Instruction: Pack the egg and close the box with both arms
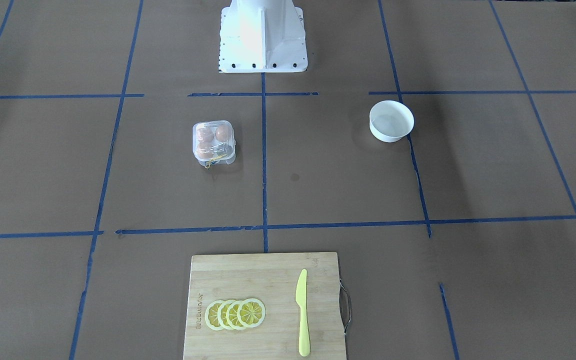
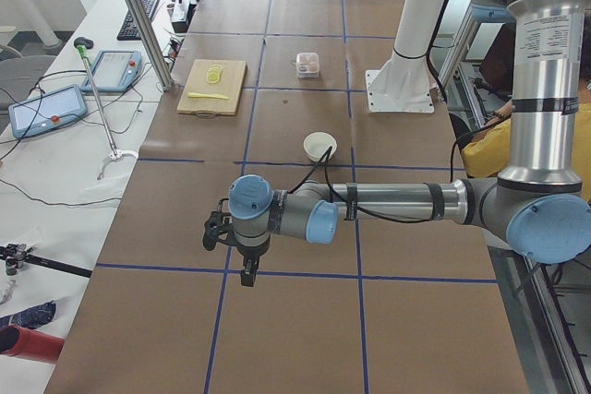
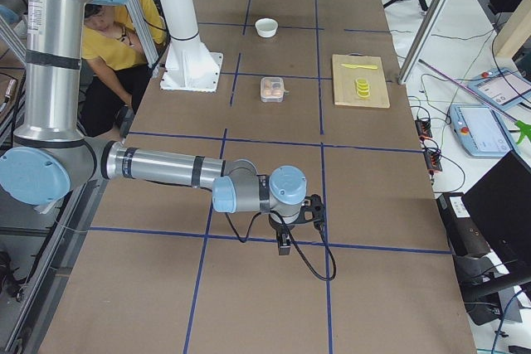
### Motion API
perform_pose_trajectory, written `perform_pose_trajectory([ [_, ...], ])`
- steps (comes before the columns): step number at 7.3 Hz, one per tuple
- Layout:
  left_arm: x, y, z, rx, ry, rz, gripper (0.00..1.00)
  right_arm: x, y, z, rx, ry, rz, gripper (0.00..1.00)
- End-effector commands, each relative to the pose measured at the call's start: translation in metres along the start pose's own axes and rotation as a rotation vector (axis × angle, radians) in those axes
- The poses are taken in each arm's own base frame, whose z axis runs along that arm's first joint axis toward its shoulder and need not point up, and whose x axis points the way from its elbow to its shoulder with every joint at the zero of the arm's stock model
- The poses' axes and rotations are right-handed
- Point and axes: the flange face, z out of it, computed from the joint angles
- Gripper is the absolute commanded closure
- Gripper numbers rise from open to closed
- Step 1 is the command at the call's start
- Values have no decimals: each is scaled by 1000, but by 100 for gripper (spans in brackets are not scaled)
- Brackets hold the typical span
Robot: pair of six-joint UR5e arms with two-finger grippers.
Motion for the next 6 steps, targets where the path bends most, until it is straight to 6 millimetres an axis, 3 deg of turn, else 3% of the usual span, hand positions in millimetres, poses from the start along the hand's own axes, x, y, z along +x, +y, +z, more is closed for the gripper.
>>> perform_pose_trajectory([
  [1, 3, 2, 4, -8, 1, -4, 0, 0, 0, 0, 0, 0, 0, 0],
  [6, 4, 1, 3, -7, 3, 0, 0, 1, 0, 0, 0, 1, 0, 0],
])
